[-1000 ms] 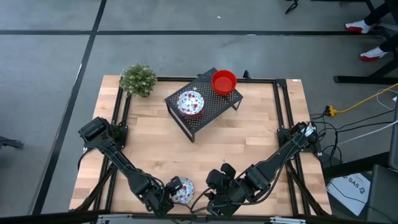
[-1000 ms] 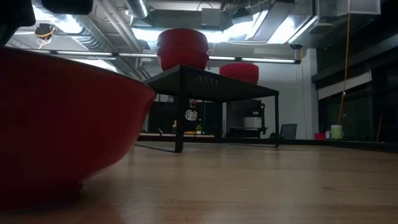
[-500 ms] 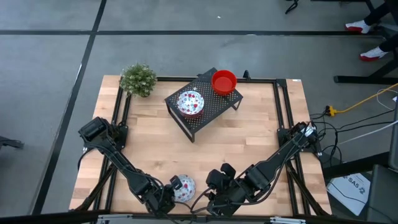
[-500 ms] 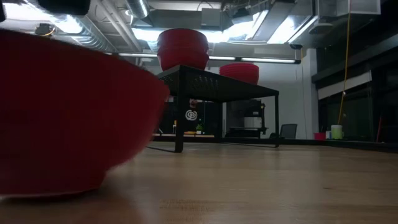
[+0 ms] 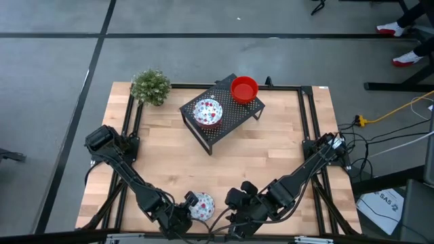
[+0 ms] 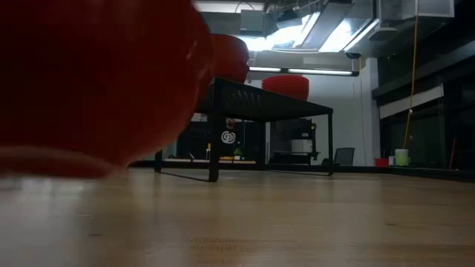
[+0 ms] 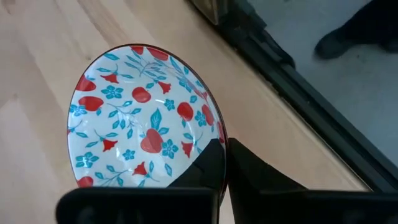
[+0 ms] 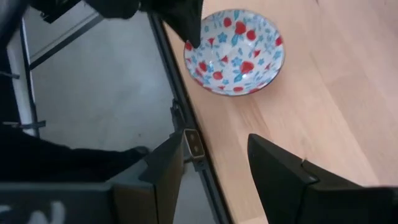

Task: Pick & Place Mini bowls
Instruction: Stack the white patterned bowl on the white patterned bowl on the shelf

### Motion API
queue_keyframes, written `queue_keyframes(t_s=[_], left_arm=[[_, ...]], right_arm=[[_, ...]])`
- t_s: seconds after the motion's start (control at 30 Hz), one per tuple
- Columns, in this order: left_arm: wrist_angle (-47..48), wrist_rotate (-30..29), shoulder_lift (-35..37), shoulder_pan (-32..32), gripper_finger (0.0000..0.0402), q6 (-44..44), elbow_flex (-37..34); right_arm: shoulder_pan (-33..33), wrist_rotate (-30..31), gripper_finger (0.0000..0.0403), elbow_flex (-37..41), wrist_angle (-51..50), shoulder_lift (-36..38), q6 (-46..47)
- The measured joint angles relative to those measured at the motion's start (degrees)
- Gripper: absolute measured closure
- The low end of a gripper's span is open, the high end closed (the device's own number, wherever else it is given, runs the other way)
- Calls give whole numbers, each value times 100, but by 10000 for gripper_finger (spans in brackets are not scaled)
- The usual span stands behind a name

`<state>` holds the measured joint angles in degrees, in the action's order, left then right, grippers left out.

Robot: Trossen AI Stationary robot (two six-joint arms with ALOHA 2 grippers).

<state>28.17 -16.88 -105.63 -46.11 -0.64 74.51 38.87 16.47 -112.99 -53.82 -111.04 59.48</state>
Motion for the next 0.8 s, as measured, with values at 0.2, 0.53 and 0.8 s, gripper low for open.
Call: queue_keyframes(t_s=[0.2,0.53,0.8], left_arm=[[187,-95,191,-46,397,-345,32],[812,-714,716,-266,397,-1322,34],[1194,-1313,1291,-380,397,-1948,34]], right_arm=[[0,-64,224,0,12,2,-243],[0,168,224,0,313,2,-709],[2,1002,224,0,376,2,-1338]])
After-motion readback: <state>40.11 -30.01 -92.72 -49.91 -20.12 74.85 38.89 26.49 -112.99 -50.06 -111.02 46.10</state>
